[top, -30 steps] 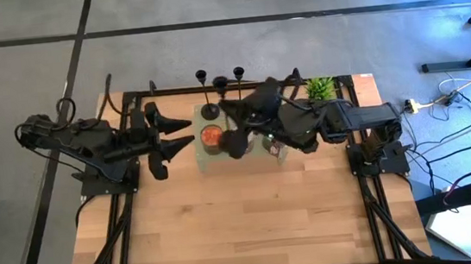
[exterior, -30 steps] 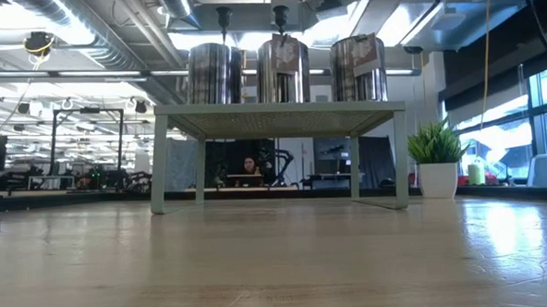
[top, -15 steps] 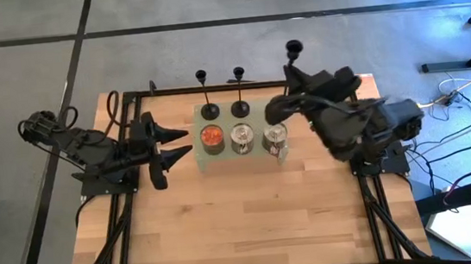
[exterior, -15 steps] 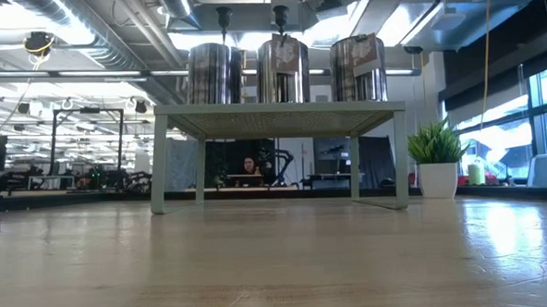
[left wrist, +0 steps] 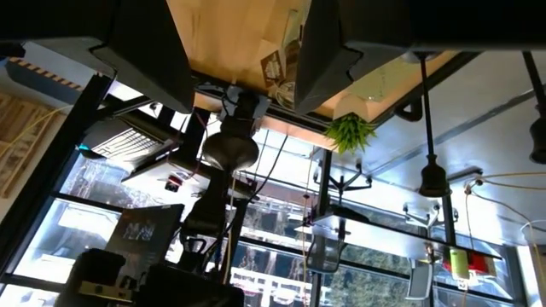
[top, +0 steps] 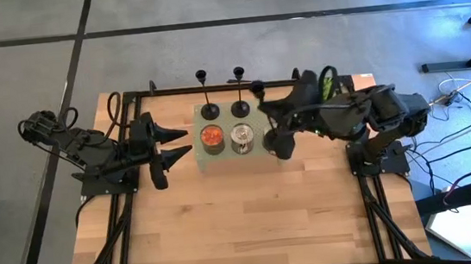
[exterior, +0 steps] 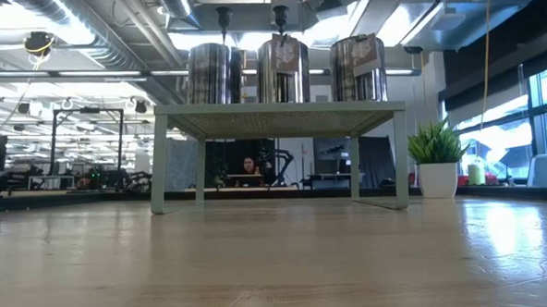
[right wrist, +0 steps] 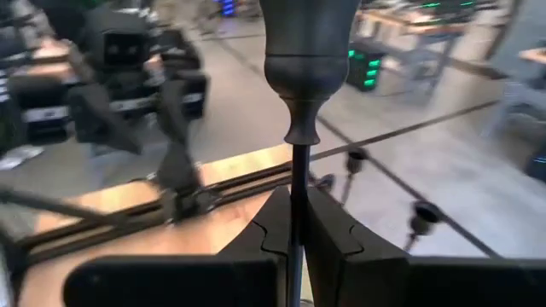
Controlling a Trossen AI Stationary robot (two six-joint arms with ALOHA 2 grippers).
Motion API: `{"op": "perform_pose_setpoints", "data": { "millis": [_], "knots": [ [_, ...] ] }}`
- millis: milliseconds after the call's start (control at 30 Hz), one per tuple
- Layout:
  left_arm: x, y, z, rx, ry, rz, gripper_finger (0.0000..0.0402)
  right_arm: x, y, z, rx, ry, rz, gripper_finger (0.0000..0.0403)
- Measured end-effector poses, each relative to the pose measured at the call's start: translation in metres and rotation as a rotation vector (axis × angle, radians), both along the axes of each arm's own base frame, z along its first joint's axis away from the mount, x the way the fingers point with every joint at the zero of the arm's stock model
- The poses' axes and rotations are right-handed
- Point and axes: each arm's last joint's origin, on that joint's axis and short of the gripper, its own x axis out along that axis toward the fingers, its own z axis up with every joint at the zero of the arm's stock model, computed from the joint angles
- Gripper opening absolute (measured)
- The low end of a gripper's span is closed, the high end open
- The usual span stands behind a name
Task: Pick & Place candle stick holders
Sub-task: Put the candle holder on the shelf aligned with the other candle holder
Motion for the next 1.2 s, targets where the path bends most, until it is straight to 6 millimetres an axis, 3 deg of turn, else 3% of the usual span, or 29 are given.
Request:
{"op": "perform_pose_setpoints", "data": {
  "millis": [400,833,1067,1200],
  "knots": [
    [0.0,0.001,-0.002,-0.024,0.006,0.022,0.02,-0.001,-0.01,0.012,-0.005,-0.02,0.242,0.0015],
    [0.0,0.002,-0.002,-0.024,0.008,0.051,0.02,0.001,-0.007,0.017,0.002,-0.057,0.43,0.0015],
    [0.0,0.002,-0.002,-0.021,0.008,0.065,0.02,0.01,0.007,0.015,0.016,-0.092,0.5,0.0015],
    [0.0,0.002,-0.003,-0.019,0.011,0.065,0.02,0.027,0.025,0.007,0.034,-0.103,0.591,0.0015]
  ]
}}
